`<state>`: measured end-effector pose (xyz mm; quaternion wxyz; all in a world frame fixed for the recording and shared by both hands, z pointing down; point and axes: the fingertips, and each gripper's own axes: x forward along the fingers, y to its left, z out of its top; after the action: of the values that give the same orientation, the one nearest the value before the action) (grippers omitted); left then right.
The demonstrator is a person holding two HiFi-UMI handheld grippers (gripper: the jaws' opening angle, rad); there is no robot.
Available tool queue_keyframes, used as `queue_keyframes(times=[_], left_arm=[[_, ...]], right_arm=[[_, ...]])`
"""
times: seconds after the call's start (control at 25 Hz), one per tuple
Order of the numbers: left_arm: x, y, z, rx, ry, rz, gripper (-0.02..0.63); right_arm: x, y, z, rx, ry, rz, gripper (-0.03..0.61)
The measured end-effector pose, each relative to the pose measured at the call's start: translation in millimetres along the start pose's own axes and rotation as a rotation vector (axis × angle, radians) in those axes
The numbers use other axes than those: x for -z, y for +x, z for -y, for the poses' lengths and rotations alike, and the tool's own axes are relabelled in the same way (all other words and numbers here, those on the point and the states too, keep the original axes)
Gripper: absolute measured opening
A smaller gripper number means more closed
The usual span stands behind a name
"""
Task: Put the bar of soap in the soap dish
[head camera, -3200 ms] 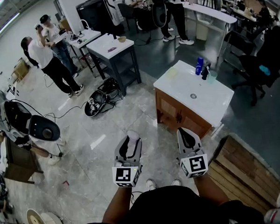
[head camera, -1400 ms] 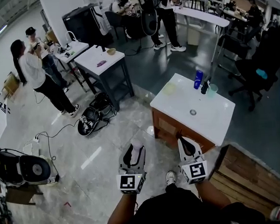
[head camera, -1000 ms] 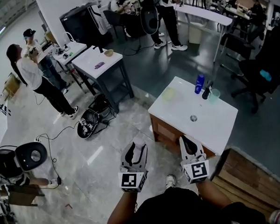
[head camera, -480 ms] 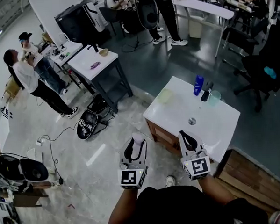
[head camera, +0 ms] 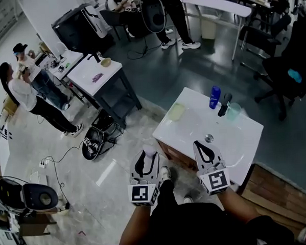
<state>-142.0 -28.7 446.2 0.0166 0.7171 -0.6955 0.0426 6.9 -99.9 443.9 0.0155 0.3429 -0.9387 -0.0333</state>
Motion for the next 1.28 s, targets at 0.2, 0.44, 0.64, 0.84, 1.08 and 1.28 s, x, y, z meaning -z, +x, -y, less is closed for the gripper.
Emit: queue_keyframes(times=[0.2, 0.44, 0.64, 0.84, 1.08, 1.28], left_arm=[[5.3, 44.4, -13.7, 0.053, 0.002, -0.011, 0.189], [6.3, 105.0, -40.3, 0.117, -0.011, -0.036, 0.189], [8.4, 150.4, -55.0, 0.181, -0.012, -0.056, 0.188], [16.0, 188.8, -59.7, 0.253, 0.006, -0.079, 0.189], [26.5, 223.9, -61.0, 0.33, 0.015, -0.114, 0.189], [40.1, 245.8, -54.5, 0.371, 0.019, -0.162, 0.189]], right_arm=[[20.1, 27.1, 17.1, 0.043, 0.017, -0.055, 0.018], [25.3, 75.9, 43.3, 0.098, 0.02, -0.083, 0.018], [22.8, 116.3, 64.1, 0.162, 0.026, -0.083, 0.018], [25.4, 140.0, 80.2, 0.215, 0.037, -0.07, 0.018], [36.9, 152.4, 93.8, 0.298, 0.039, -0.111, 0.018], [49.6, 152.2, 99.0, 0.354, 0.048, -0.144, 0.018]])
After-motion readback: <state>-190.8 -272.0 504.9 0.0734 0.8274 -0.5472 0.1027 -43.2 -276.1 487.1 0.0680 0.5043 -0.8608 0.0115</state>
